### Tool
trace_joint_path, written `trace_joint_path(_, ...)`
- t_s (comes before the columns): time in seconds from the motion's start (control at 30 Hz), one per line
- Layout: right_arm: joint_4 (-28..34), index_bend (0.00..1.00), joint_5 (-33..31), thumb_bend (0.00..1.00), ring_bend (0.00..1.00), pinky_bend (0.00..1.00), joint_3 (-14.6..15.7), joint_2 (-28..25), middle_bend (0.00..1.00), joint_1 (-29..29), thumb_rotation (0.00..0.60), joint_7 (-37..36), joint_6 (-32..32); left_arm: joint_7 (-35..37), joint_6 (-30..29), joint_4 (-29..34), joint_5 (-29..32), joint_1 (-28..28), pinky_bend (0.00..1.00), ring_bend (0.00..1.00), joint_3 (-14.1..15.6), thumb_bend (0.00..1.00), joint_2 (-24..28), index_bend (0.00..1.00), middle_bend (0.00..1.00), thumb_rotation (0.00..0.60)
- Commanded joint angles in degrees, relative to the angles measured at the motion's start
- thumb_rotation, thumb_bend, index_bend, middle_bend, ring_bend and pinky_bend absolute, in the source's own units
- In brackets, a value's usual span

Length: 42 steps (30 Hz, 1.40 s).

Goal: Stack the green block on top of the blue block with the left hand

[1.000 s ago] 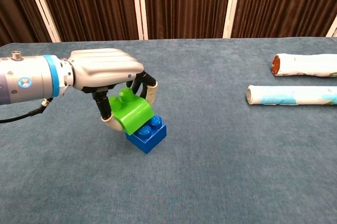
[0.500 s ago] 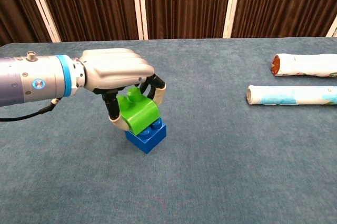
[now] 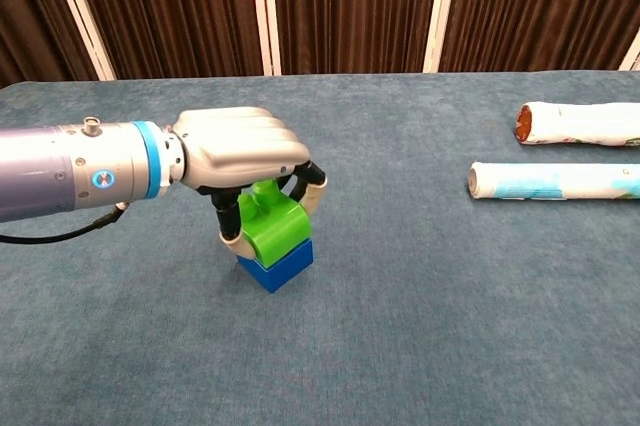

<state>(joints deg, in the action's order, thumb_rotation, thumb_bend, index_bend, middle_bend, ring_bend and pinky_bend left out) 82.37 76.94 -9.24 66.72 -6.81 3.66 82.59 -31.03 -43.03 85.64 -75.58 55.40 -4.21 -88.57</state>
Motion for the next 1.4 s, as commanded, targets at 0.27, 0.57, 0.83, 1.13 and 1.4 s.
trace_joint_path(0.27,-0.1,0.09,-0.1,0.00,0.00,0.00,-0.1,0.0,0.00,0.0,0.600,-0.2,-0.1,-2.7,0.2,-0.7,2.3,0.8,0.35,0.43,0.3,0.00,-1.7,0.53,0.48,0.600)
trace_joint_path(0.57,-0.1,0.09,-0.2,0.00,0.00,0.00,0.0,-0.1,0.00,0.1,0.600,-0.2,0.0,-3.3,0.3,1.0,3.8,0.9,0.00,0.01,0.8,0.00,-0.4,0.04,0.01,0.600)
trace_joint_path(0.83,0.4,0.09,-0.2,0.00,0.00,0.00,0.0,-0.2,0.00,0.2,0.600,-0.3,-0.1,-5.8,-4.3,8.0,4.0,-0.5,0.00,0.00,0.3,0.00,5.4,0.00,0.00,0.600)
trace_joint_path(1.13,0.8,0.09,0.8,0.00,0.00,0.00,0.3,-0.6,0.00,0.2,0.600,-1.5,0.0,-8.5,-16.3,18.3,4.2,-6.6,0.00,0.00,0.0,0.00,14.9,0.00,0.00,0.600)
trace_joint_path(1.4,2.4,0.09,3.3,0.00,0.00,0.00,0.9,-1.6,0.00,0.4,0.600,-3.1,1.2,3.3,-34.5,19.9,-0.7,-22.0,0.00,0.00,4.9,0.00,21.7,0.00,0.00,0.600)
